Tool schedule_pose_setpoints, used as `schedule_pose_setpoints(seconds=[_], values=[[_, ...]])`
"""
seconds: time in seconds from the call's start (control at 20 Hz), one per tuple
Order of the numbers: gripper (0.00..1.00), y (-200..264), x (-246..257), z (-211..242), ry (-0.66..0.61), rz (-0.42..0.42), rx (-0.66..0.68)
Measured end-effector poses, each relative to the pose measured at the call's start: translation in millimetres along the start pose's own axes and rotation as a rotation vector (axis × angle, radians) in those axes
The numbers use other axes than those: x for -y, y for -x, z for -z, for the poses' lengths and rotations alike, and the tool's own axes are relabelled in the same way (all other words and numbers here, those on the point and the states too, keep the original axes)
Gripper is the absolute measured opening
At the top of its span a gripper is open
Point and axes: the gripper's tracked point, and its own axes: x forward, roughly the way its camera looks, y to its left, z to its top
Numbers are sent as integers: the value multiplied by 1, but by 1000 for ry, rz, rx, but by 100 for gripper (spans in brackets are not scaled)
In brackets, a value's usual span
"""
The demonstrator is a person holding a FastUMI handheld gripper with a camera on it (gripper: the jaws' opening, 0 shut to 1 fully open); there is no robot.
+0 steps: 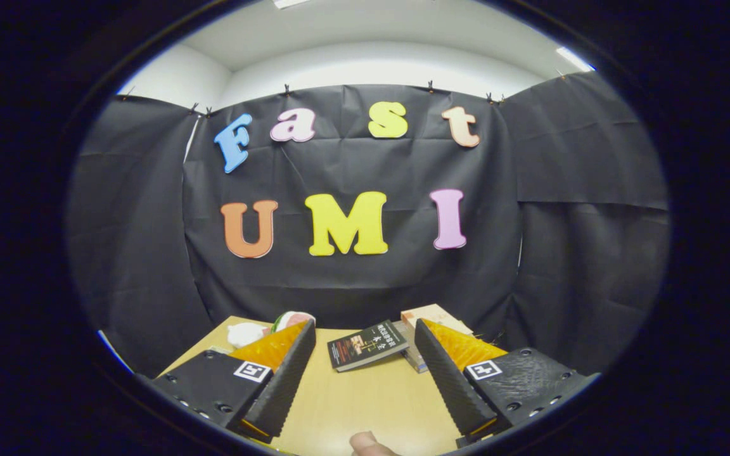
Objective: Open the storage box then place both shoes into the box .Put the left shoe in first, then the right shoe, with the right side of both shoes facing outward in a uniform manner.
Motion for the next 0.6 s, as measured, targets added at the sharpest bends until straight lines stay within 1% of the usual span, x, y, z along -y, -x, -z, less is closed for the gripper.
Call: schedule_pose_setpoints(seconds=[0.6], values=[[96, -13, -3, -16, -20, -5, 7]])
